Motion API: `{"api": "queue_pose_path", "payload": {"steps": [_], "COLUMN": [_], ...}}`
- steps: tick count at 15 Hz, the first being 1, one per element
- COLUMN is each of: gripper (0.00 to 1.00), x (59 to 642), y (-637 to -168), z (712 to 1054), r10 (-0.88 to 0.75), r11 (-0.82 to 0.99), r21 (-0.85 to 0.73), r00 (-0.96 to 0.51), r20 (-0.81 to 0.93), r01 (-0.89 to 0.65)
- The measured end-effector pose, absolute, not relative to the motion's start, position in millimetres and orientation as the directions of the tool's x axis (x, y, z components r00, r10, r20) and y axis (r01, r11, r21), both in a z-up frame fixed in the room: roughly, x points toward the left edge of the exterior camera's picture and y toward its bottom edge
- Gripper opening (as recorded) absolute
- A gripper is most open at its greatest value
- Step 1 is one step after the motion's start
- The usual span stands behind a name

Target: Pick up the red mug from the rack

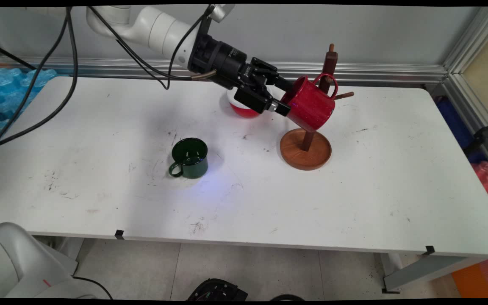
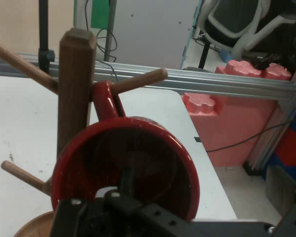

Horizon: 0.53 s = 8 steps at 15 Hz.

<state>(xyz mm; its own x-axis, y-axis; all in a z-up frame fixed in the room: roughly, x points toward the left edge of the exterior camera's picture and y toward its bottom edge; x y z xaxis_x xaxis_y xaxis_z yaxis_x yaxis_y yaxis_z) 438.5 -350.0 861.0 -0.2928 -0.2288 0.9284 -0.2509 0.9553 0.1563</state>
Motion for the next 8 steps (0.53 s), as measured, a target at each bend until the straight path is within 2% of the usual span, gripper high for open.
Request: {"api": "queue_pose_path", "payload": {"steps": [4, 5, 8], "gripper": [1.00, 0.00, 0.00], "x": [434.7, 433.8, 432.2], "y": [-350.3, -350.2, -349.9], "z": [856.4, 855.2, 852.8], "r10": [-0.236, -0.238, -0.243], "r11": [0.954, 0.954, 0.954], "r21": [0.163, 0.165, 0.171], "r00": [-0.297, -0.298, -0.302], "r20": [0.925, 0.924, 0.922], "r01": [-0.250, -0.250, -0.248]}}
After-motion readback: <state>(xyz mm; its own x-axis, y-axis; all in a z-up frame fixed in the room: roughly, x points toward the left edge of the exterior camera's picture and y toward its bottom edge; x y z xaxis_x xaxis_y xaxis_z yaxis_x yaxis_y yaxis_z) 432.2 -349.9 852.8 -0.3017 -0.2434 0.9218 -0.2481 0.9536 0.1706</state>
